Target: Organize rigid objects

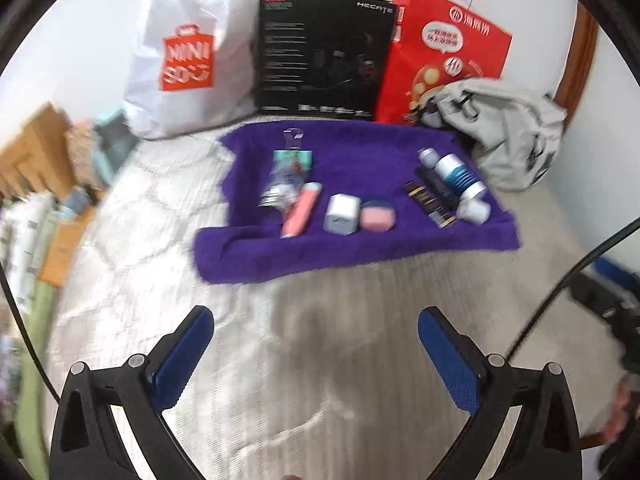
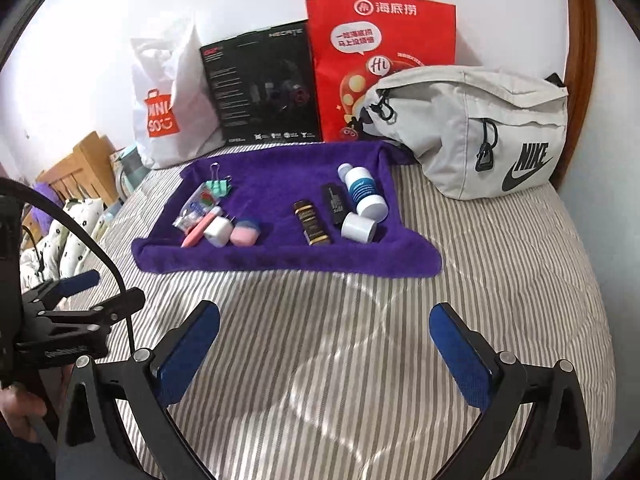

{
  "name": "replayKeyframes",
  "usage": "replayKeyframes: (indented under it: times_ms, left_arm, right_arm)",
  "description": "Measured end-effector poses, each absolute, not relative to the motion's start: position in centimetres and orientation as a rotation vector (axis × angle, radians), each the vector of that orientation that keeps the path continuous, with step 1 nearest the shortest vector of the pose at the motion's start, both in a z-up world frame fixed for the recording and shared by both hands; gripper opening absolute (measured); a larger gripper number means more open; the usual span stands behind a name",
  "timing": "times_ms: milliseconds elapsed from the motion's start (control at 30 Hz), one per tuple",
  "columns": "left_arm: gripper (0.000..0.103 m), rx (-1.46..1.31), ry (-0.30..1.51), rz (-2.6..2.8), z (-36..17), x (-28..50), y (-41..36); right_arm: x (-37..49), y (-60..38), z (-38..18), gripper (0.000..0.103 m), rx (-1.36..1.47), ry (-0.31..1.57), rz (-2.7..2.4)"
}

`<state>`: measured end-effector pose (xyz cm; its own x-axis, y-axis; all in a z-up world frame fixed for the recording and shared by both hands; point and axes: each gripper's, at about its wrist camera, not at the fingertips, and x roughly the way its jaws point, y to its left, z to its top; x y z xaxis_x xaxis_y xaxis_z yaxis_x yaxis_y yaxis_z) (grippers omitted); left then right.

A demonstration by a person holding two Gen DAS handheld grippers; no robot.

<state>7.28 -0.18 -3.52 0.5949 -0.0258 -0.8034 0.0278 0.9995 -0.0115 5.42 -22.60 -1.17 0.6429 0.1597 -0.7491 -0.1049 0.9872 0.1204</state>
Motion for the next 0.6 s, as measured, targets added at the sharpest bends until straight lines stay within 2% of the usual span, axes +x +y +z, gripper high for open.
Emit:
replayKeyframes:
  times_ms: [600]
  left_arm:
    - [0.103,-0.011,0.874,-0.003,-1.3,1.2,-0.3]
  right_arm:
    - [0.1,-21.9,-1.2,0.103,0.039,0.858,0.065]
